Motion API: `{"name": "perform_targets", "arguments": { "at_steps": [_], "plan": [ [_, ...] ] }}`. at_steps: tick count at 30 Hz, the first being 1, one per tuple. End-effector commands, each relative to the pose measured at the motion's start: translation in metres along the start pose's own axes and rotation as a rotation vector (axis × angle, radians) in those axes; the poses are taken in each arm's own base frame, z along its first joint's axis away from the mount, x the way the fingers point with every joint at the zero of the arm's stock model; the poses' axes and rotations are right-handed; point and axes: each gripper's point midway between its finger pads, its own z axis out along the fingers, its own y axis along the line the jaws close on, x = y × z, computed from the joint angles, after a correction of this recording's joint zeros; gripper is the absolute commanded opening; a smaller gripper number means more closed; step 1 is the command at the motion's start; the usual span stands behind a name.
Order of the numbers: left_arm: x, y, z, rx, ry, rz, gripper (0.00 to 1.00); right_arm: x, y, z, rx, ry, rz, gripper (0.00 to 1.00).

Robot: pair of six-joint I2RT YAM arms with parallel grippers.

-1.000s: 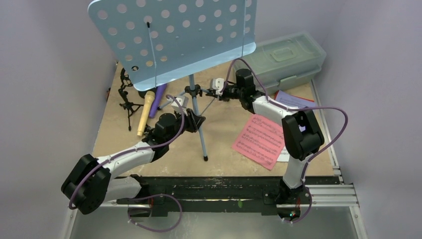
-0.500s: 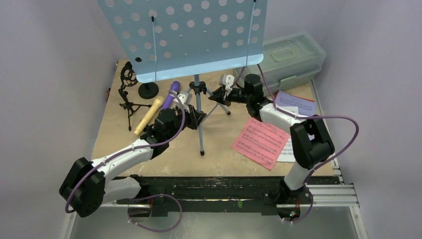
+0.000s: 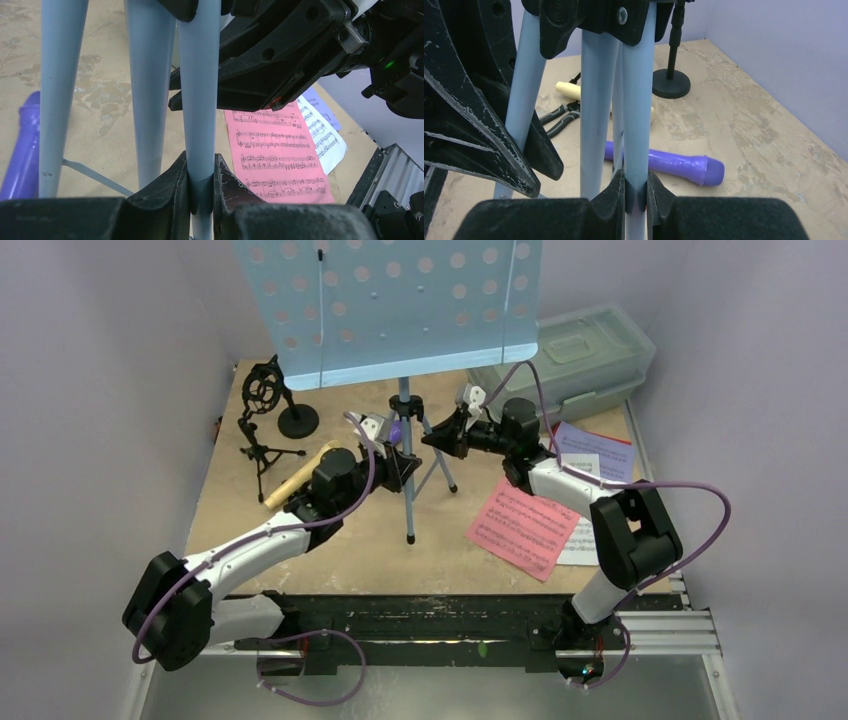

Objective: Pack up the instrument practice props
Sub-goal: Close the music stand at the center of the board.

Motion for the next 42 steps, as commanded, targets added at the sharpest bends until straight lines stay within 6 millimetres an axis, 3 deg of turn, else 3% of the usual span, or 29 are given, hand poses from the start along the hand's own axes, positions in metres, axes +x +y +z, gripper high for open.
{"name": "perform_targets", "arguments": {
  "at_steps": [1,10,21,29,33,39,42],
  "plan": [
    [-0.069,-0.008,0.011,0.01,-0.203,0.007,0.0,-0.087,0.03,-0.007,-0.108,-0.219,-0.139,0.0],
    [-0.086,-0.019,0.024,0.048,-0.223,0.032,0.0,-0.111,0.041,-0.016,-0.138,-0.3,-0.111,0.0],
    [-0.073,-0.024,0.03,0.079,-0.197,0.011,0.0,-0.09,0.043,-0.02,-0.115,-0.299,-0.078,0.0],
    [-0.06,-0.025,0.022,0.065,-0.187,-0.036,0.41,-0.088,0.051,-0.028,-0.111,-0.326,-0.071,0.0],
    [-0.066,-0.024,0.003,0.053,-0.224,-0.067,0.6,-0.085,0.053,-0.033,-0.103,-0.329,-0.074,0.0],
    [-0.072,-0.017,-0.03,0.004,-0.276,-0.1,0.75,-0.085,0.053,-0.039,-0.09,-0.338,-0.066,0.0],
    [-0.079,-0.011,-0.047,-0.025,-0.328,-0.133,0.88,-0.084,0.053,-0.039,-0.086,-0.341,-0.053,0.0]
  ]
}}
